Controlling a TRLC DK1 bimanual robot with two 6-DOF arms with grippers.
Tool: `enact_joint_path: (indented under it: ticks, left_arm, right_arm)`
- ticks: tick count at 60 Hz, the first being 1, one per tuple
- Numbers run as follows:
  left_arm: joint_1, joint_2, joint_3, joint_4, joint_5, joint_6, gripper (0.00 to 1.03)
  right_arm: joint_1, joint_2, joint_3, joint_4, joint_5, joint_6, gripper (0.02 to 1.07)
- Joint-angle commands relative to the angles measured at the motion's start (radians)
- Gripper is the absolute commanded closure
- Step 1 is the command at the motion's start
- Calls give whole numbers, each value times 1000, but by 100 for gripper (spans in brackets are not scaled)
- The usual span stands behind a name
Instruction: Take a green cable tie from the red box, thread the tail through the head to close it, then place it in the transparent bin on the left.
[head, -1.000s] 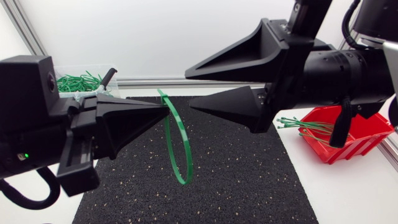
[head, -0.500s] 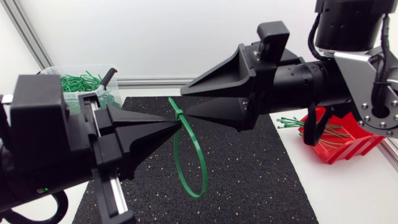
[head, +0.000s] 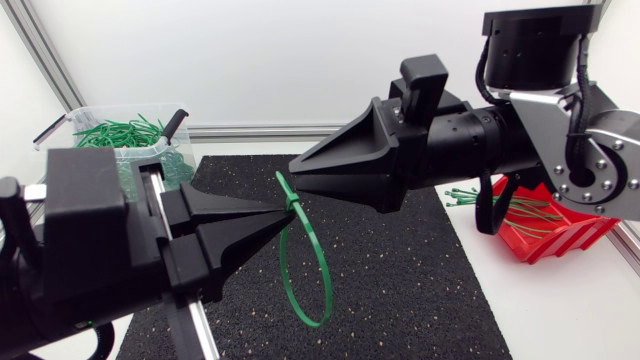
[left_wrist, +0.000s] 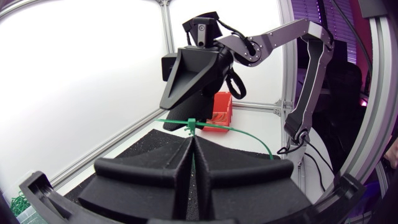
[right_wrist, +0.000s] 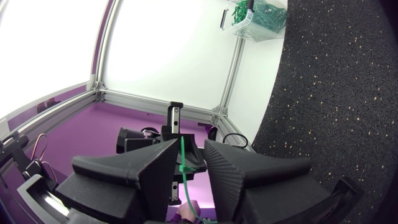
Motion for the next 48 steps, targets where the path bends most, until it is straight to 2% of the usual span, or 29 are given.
enact_joint_path:
  ticks: [1, 5, 10, 11, 14, 34, 46, 48]
  left_arm:
    - [-12, 2, -20, 16, -10, 28, 100]
    - [-14, 5, -20, 16, -12, 28, 100]
    - [-17, 9, -22, 18, -15, 29, 100]
    - [-22, 11, -23, 21, -21, 34, 100]
    - [-32, 14, -23, 22, -32, 34, 100]
    - [-42, 36, -22, 31, -44, 37, 100]
    - [-58, 19, -23, 24, -55, 25, 100]
    - [-60, 17, -23, 22, -56, 23, 100]
  right_arm:
    - [5, 17, 9, 6, -6, -24, 75]
    - [5, 17, 9, 6, -6, -25, 82]
    - [3, 10, 10, 5, -6, -24, 84]
    - [3, 8, 10, 3, -6, -24, 90]
    - [3, 5, 10, 0, -6, -24, 95]
    - [5, -29, -5, -15, -20, -22, 94]
    - [-7, -41, -7, -30, -44, -24, 90]
    - [-7, -41, -7, -33, -52, -24, 86]
